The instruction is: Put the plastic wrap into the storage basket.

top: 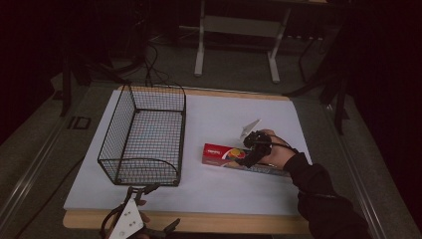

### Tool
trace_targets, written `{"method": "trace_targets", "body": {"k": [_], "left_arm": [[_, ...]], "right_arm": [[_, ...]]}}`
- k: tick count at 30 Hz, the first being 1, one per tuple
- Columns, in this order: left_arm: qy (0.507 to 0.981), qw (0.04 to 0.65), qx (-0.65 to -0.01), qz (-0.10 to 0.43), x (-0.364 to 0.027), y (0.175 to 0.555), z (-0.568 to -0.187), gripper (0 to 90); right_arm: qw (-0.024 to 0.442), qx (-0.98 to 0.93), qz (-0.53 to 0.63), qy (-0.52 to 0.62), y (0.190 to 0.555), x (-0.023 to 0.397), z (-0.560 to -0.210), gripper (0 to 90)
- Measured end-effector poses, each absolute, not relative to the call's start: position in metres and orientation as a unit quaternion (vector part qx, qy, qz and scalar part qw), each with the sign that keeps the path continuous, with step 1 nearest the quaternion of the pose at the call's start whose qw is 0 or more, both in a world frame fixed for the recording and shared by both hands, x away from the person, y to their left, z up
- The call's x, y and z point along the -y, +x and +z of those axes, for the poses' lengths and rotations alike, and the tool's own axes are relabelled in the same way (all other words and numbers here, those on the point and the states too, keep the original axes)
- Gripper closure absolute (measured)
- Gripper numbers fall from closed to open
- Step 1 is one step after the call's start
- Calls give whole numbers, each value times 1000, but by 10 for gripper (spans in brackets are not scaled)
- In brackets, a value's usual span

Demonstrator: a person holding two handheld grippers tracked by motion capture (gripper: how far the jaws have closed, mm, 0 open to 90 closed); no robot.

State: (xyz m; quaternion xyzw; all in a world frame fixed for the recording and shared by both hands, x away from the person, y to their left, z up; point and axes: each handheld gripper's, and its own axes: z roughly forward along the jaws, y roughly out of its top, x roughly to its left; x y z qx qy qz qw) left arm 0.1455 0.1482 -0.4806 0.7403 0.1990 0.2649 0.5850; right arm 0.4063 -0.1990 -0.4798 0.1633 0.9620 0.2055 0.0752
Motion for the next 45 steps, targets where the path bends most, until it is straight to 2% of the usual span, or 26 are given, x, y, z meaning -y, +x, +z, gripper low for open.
{"method": "trace_targets", "body": {"k": [9,13,39,45], "left_arm": [[743,583,-198,262,-148,146,-481,1],[744,583,-197,260,-147,146,-481,2],[748,579,-196,259,-147,146,-481,1],[747,579,-197,260,-147,146,-481,1]], "right_arm": [[59,-976,146,148,409,188,-491,198],[40,-983,111,144,410,184,-494,288],[-5,-992,28,121,424,170,-496,353],[0,-994,27,111,421,170,-494,378]]}}
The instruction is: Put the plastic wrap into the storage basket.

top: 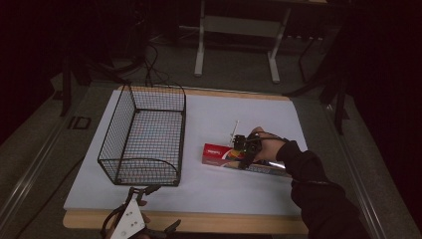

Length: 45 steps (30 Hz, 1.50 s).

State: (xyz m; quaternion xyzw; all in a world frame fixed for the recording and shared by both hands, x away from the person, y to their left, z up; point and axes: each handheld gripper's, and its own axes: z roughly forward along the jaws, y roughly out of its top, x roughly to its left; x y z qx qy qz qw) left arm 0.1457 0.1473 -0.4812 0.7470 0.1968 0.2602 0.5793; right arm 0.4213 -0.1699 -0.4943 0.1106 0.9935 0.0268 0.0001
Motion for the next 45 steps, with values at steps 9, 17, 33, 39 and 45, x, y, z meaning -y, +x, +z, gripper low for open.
{"method": "trace_targets", "body": {"k": [9,17,33,39,45], "left_arm": [[746,580,-198,260,-147,146,-481,1],[747,579,-197,261,-147,146,-481,2],[747,579,-197,261,-147,147,-482,2],[747,578,-197,261,-146,147,-482,2],[747,578,-198,262,-146,147,-482,2]], "right_arm": [[16,-992,53,110,421,175,-482,391],[19,-982,118,143,424,193,-452,396],[43,-951,209,223,422,208,-412,399],[52,-937,244,244,417,201,-404,398],[49,-918,264,293,414,186,-396,399]]}}
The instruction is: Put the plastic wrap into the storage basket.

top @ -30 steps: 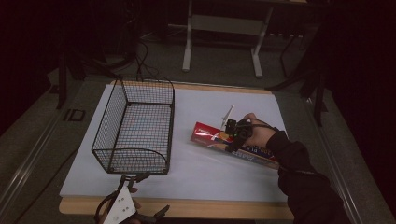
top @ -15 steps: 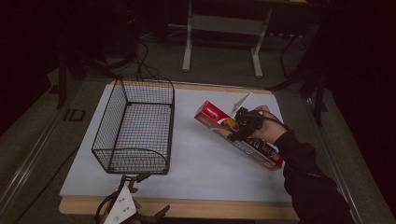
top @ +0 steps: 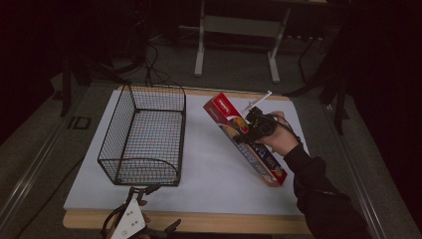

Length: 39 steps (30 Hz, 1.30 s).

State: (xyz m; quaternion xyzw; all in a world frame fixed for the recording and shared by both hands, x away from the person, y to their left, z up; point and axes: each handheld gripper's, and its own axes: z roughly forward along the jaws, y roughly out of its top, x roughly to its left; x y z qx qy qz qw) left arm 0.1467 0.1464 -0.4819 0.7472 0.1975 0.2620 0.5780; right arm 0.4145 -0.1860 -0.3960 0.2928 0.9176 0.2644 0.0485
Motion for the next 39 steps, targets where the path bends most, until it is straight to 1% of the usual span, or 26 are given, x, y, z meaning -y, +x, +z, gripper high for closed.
{"method": "trace_targets", "body": {"k": [5,8,11,22,28,32,36,39], "left_arm": [[746,578,-198,264,-146,147,-482,2],[746,579,-197,264,-146,147,-482,2],[745,581,-198,261,-145,147,-482,2],[746,581,-196,262,-146,146,-481,2],[745,582,-196,261,-145,147,-482,2],[745,582,-195,261,-145,147,-481,2],[744,584,-195,260,-146,147,-481,1],[742,589,-189,258,-146,146,-480,2]], "right_arm": [[57,-902,281,323,415,176,-387,399],[87,-894,280,338,414,166,-381,399],[102,-888,280,349,414,158,-374,399],[134,-870,298,370,418,132,-343,399],[138,-856,316,384,420,120,-327,398],[155,-849,319,390,419,111,-315,398],[151,-843,331,395,420,105,-302,398],[163,-840,332,397,419,97,-295,399]]}}
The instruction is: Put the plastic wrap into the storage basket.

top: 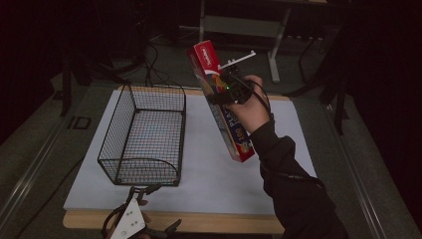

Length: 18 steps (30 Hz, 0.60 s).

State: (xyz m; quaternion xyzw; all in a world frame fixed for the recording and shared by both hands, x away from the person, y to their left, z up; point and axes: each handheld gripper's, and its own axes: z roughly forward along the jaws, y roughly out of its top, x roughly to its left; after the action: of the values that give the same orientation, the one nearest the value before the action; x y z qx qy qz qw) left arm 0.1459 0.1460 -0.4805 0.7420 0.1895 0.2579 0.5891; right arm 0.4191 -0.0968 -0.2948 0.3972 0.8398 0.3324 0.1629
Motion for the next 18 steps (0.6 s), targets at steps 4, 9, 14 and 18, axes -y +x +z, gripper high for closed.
{"method": "trace_targets", "body": {"k": [4,9,14,18], "left_arm": [[743,586,-193,261,-146,146,-481,1],[743,586,-192,260,-146,146,-481,1],[744,586,-191,259,-145,145,-481,2],[743,586,-191,260,-146,145,-481,1]], "right_arm": [[163,-837,338,399,420,87,-285,399],[176,-835,339,397,419,73,-271,399],[179,-830,348,396,419,60,-259,399],[176,-830,356,393,419,48,-253,399]]}}
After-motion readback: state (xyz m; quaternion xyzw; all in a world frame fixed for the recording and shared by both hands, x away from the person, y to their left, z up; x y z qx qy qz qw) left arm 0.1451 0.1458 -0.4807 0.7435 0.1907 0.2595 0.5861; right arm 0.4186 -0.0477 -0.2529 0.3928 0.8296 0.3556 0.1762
